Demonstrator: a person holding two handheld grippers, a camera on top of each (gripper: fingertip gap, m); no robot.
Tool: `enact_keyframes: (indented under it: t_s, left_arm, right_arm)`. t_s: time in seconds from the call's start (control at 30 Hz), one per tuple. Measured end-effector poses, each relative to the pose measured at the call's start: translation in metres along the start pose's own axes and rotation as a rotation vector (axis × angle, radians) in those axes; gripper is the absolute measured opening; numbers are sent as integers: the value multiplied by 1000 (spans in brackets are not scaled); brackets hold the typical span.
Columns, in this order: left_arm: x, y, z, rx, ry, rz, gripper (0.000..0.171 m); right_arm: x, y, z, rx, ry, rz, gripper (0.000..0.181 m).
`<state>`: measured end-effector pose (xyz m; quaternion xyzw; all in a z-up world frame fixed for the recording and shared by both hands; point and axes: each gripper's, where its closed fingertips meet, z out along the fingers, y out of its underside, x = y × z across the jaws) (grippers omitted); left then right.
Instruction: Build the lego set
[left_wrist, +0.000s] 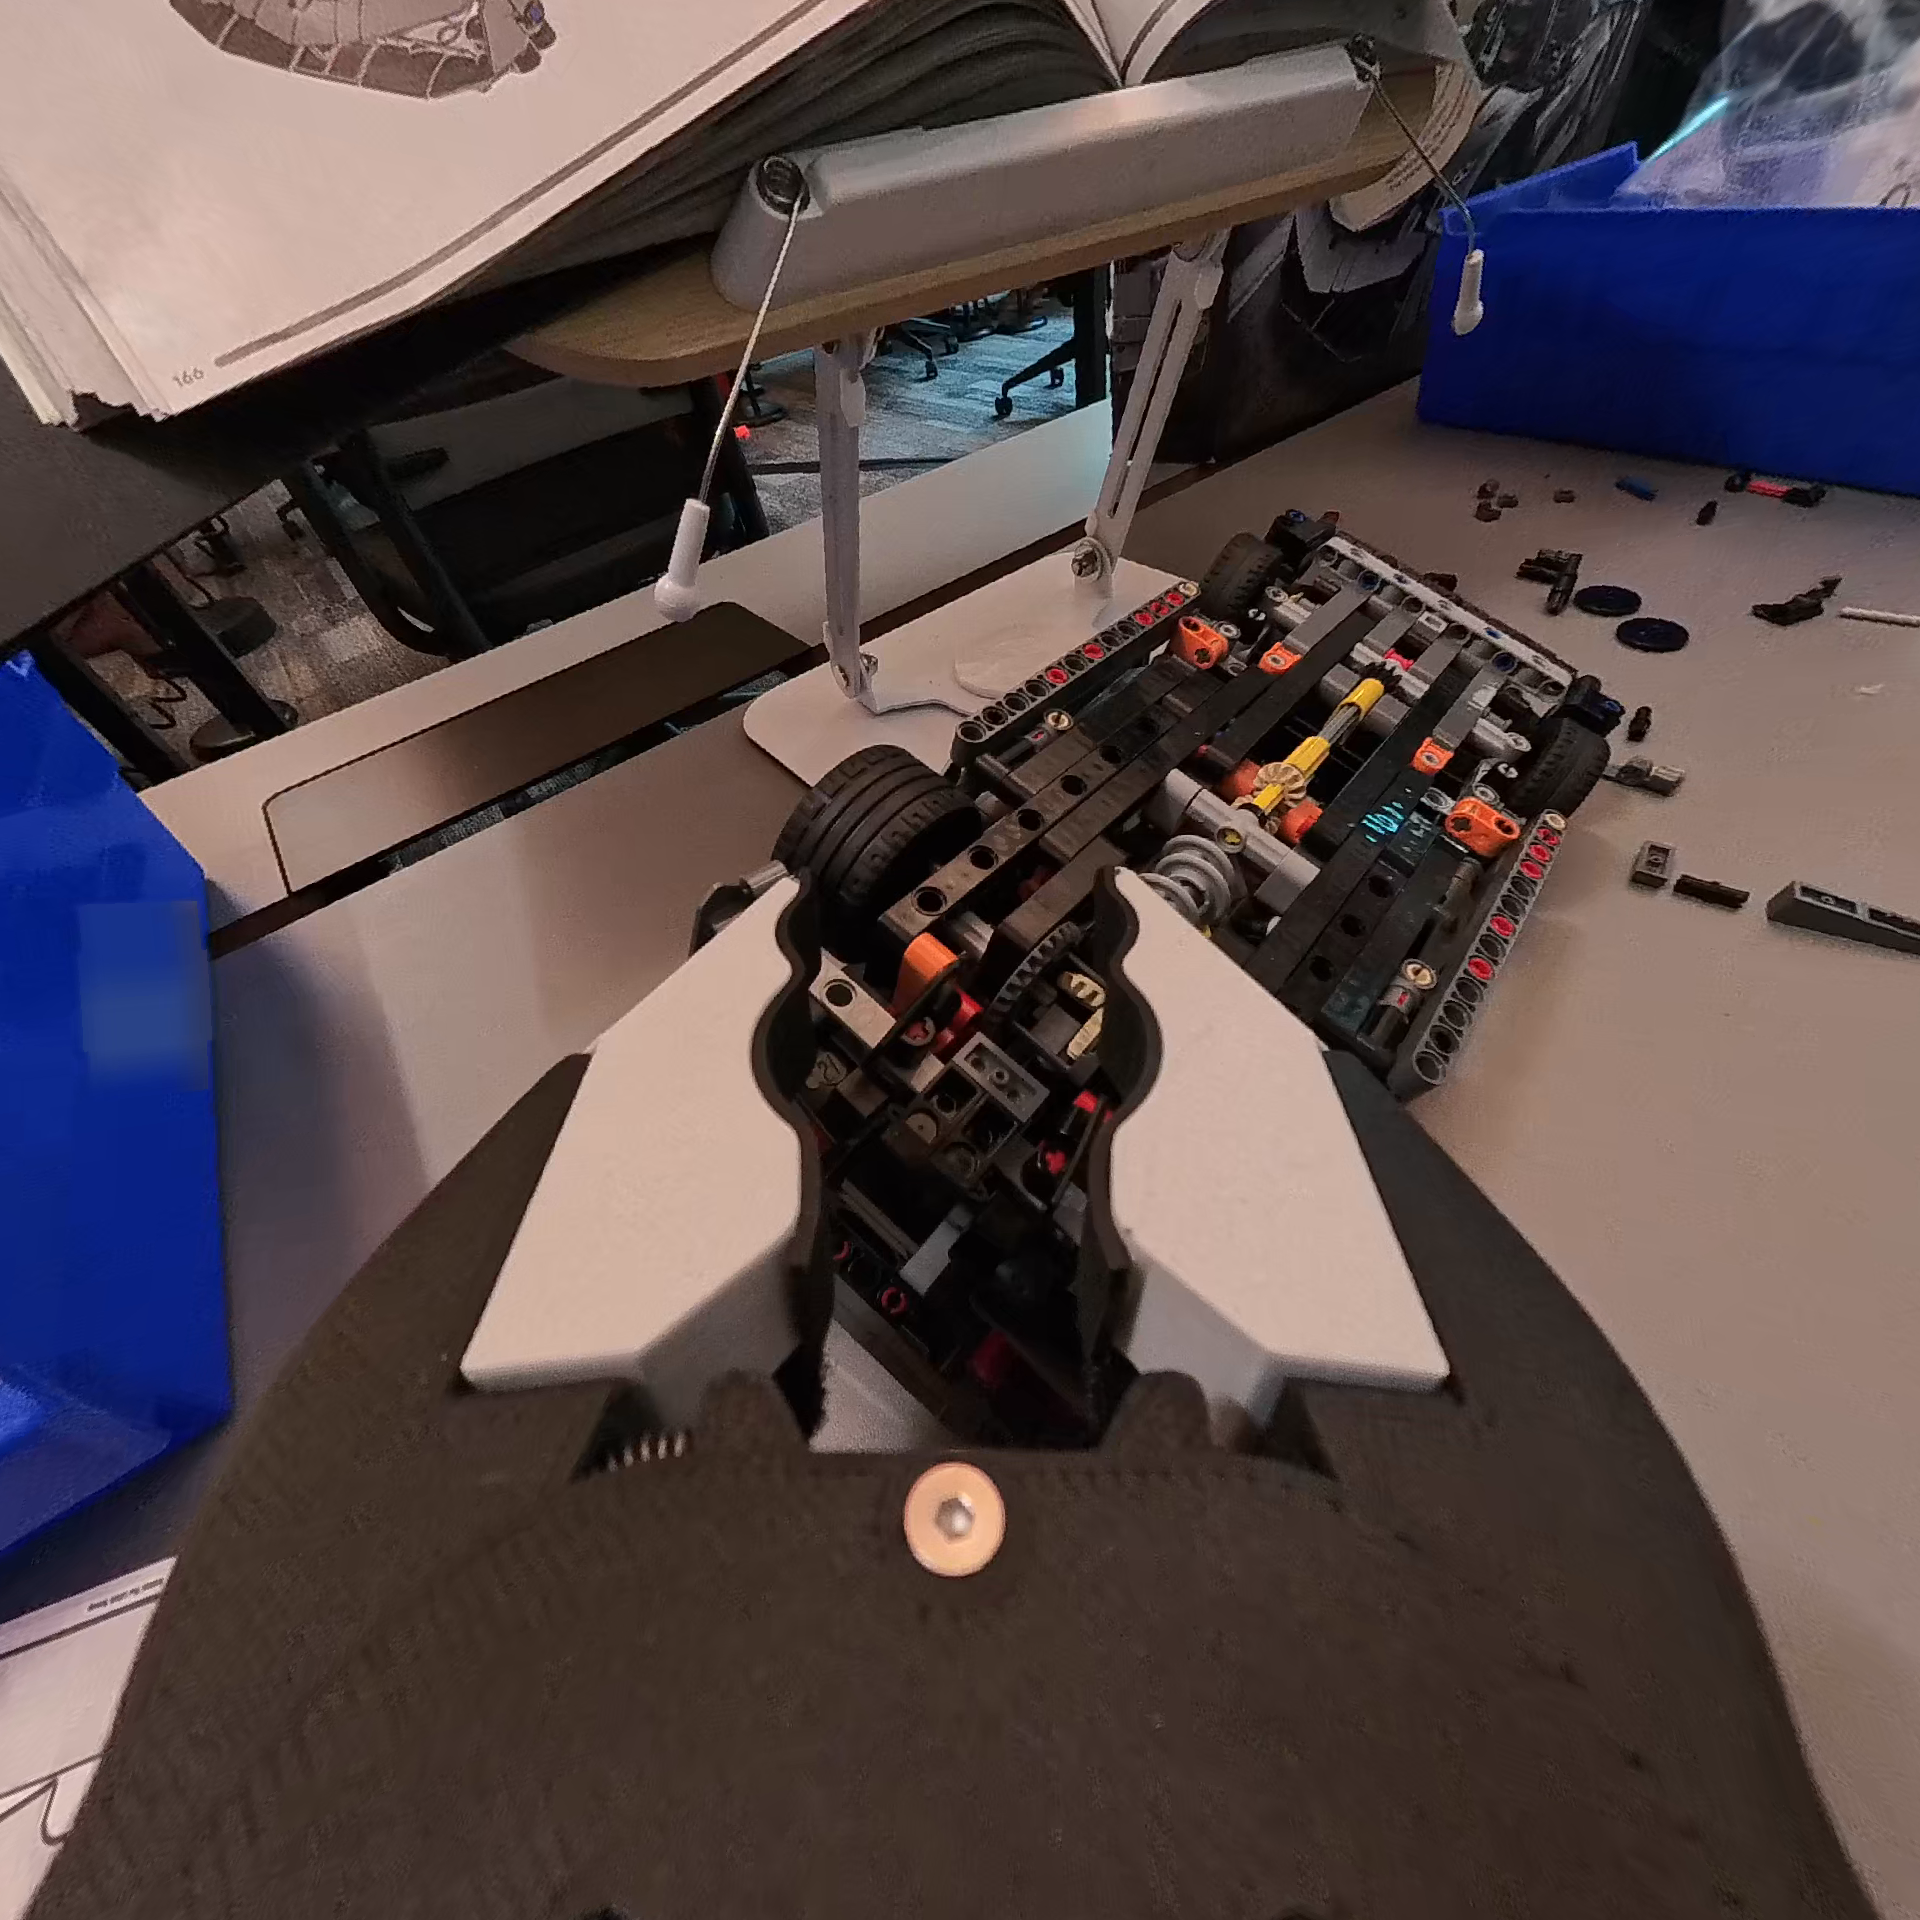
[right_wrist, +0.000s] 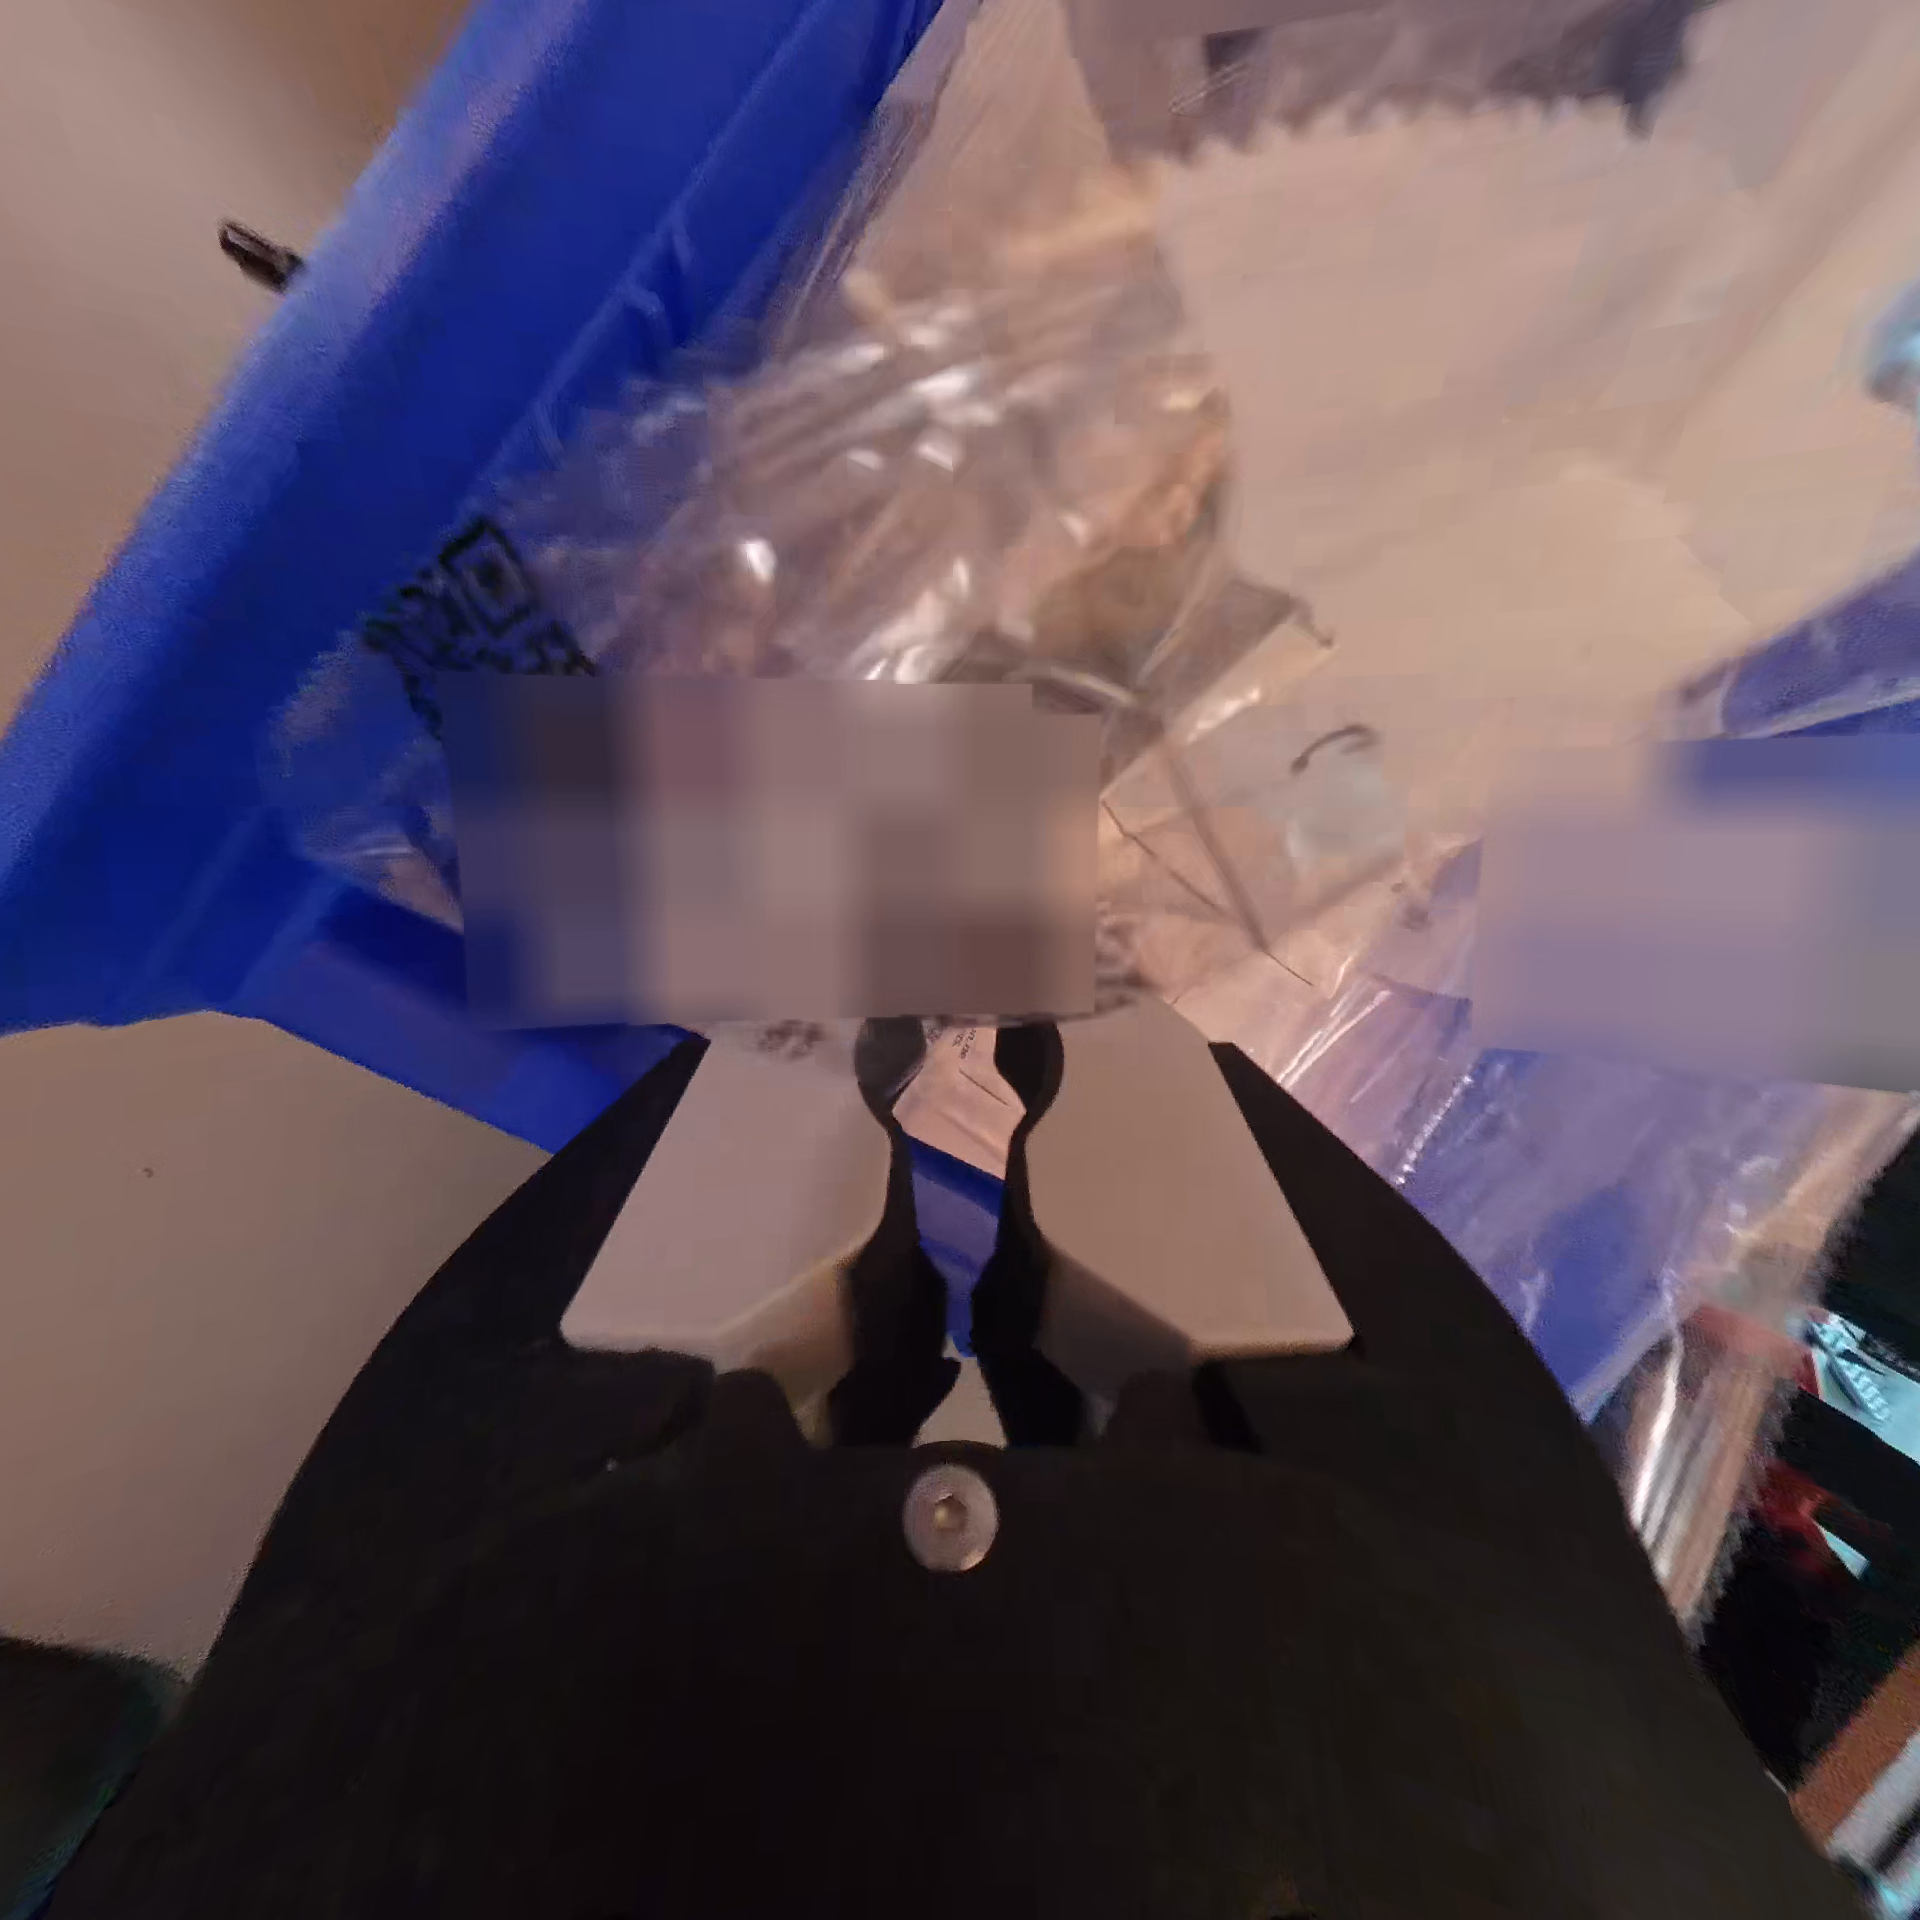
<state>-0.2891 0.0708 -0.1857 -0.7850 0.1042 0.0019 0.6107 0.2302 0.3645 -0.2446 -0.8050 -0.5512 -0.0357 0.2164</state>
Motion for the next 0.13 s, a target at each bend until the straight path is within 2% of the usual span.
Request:
enact_keyframes:
  t_s: [0.03,0.13]
  left_arm:
    - [0,0,0,0,0,0,50]
    - [0,0,0,1,1,1,50]
  right_arm:
    - [3,-3,-5,26,7,9,2]
    - [10,-12,-18,97,32,35,0]
